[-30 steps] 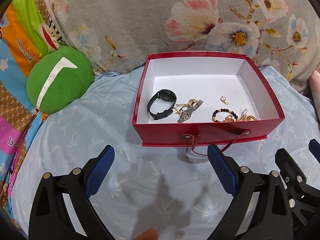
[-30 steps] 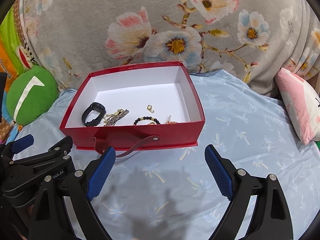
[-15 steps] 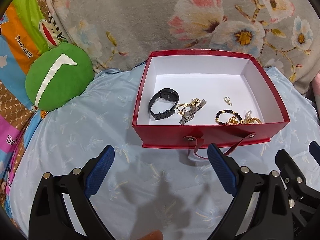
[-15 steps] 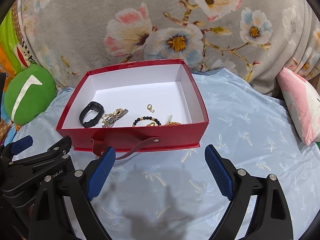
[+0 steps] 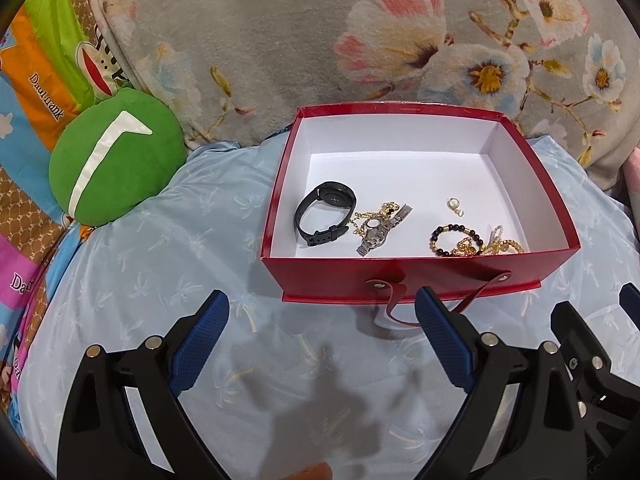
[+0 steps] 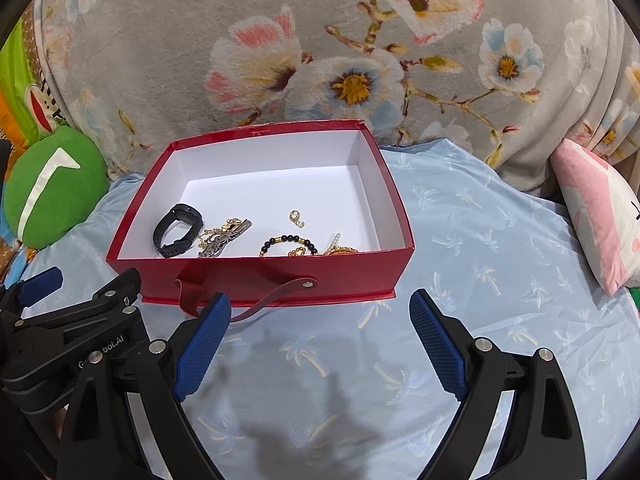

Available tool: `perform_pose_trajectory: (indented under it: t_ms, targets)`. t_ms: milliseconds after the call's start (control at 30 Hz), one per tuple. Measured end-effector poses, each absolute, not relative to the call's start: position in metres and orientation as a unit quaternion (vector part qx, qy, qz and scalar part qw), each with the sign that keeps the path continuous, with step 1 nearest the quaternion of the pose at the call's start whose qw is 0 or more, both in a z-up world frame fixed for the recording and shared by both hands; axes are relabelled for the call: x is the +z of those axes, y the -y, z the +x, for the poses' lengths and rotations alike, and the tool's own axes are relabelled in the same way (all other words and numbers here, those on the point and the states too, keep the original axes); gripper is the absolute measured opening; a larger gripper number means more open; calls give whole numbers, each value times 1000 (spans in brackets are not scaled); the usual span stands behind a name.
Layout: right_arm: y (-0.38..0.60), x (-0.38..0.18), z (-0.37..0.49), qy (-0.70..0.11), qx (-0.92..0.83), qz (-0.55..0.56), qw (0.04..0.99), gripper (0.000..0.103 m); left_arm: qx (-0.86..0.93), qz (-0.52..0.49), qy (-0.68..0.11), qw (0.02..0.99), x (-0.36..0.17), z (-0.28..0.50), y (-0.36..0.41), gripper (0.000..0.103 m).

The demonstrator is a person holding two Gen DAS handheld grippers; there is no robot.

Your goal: Organize jewelry

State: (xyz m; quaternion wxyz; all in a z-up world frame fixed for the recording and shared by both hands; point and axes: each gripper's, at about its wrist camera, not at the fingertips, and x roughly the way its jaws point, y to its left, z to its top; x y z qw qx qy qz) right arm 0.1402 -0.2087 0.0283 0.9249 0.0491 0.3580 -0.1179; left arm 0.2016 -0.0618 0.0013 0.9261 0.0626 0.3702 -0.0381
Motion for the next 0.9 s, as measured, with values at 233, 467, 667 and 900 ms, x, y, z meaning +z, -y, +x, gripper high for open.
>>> perform_pose_trajectory:
  t_ms: [233,467,667,900]
  targets:
    - [210,28,142,-358,-120,46,925,88,-38,63,-374,925,0,204,64,92]
    - [213,28,143,-359,-124,44,924,88,-36,65,-375,924,-2,205,64,94]
    - [212,28,144,-358,-127,38,924,88,-37,63,-378,923,-3,207,64,94]
    - [212,29,145,-359,-126,38,924,89,-36,64,-378,923,-3,208,63,94]
